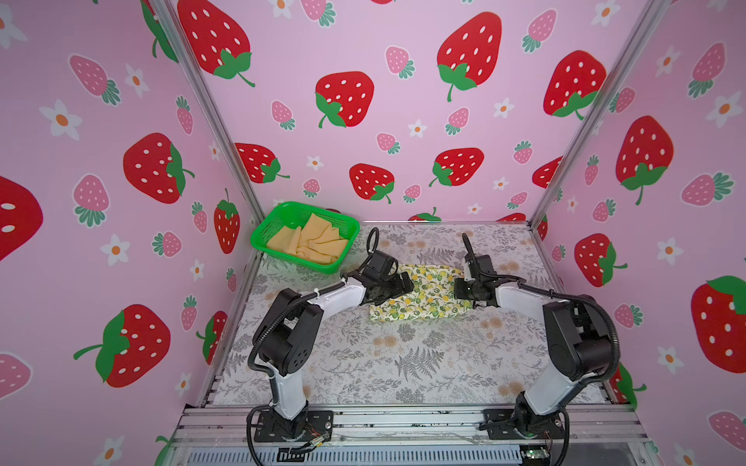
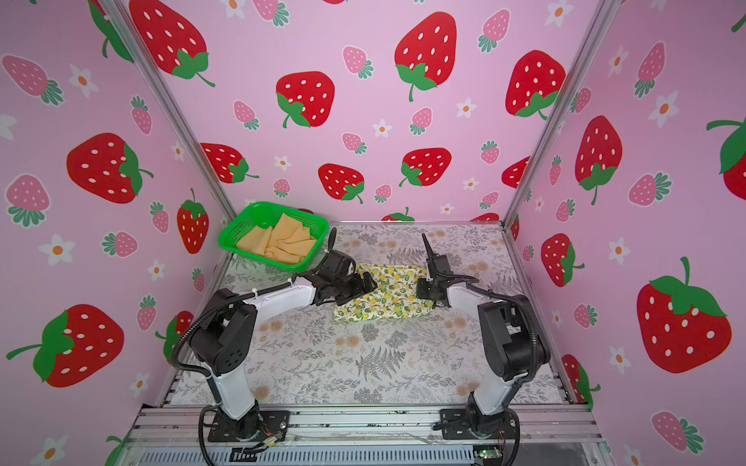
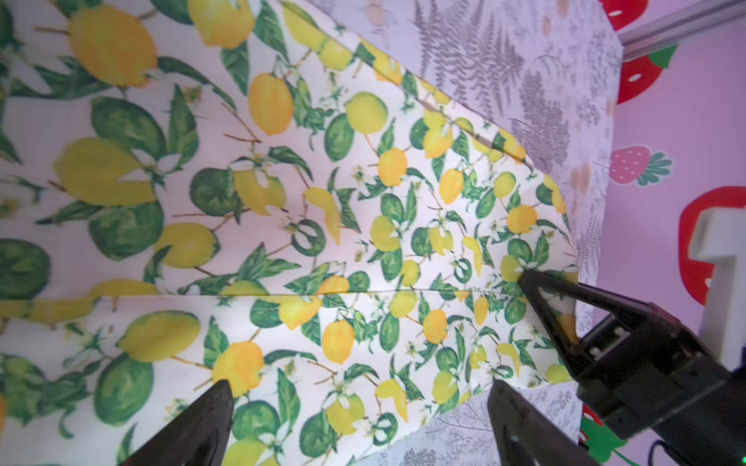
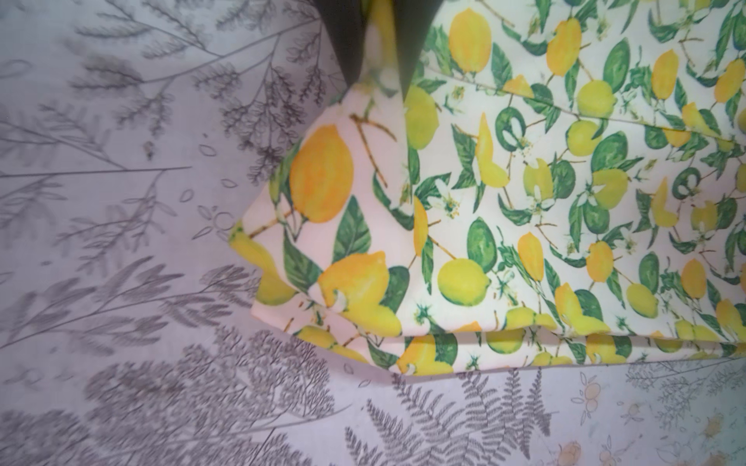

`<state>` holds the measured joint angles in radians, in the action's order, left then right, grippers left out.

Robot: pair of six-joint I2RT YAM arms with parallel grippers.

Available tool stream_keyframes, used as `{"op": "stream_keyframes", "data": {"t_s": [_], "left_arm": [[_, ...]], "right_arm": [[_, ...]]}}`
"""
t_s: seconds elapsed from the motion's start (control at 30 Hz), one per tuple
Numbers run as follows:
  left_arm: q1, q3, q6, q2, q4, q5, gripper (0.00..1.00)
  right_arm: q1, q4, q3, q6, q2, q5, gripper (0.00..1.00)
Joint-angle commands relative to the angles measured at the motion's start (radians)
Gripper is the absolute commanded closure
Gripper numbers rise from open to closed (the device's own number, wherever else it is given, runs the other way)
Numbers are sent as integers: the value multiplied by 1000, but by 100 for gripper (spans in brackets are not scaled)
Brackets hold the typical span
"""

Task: Fold and stack skirts
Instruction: Fold the skirt at the top-center of the table.

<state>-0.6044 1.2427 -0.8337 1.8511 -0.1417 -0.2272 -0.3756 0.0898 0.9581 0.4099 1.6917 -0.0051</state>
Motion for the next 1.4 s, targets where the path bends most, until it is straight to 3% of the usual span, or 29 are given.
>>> {"op": "stream_keyframes", "data": {"t_s": [0.0, 0.3, 0.6, 1.37], "left_arm": [[-48, 94, -4, 11, -11, -24, 1], [-130, 204, -152, 169, 146, -114, 1], [-188, 225, -268, 279, 306, -150, 1], [-242, 291, -323, 406, 374, -188, 1]], "right_arm": [[17, 83, 45, -66, -44, 90, 100], [54, 155, 104, -118, -83, 132, 100], [102, 182, 140, -107, -86, 69, 100], [168, 176, 177, -35, -69, -151, 100]]}}
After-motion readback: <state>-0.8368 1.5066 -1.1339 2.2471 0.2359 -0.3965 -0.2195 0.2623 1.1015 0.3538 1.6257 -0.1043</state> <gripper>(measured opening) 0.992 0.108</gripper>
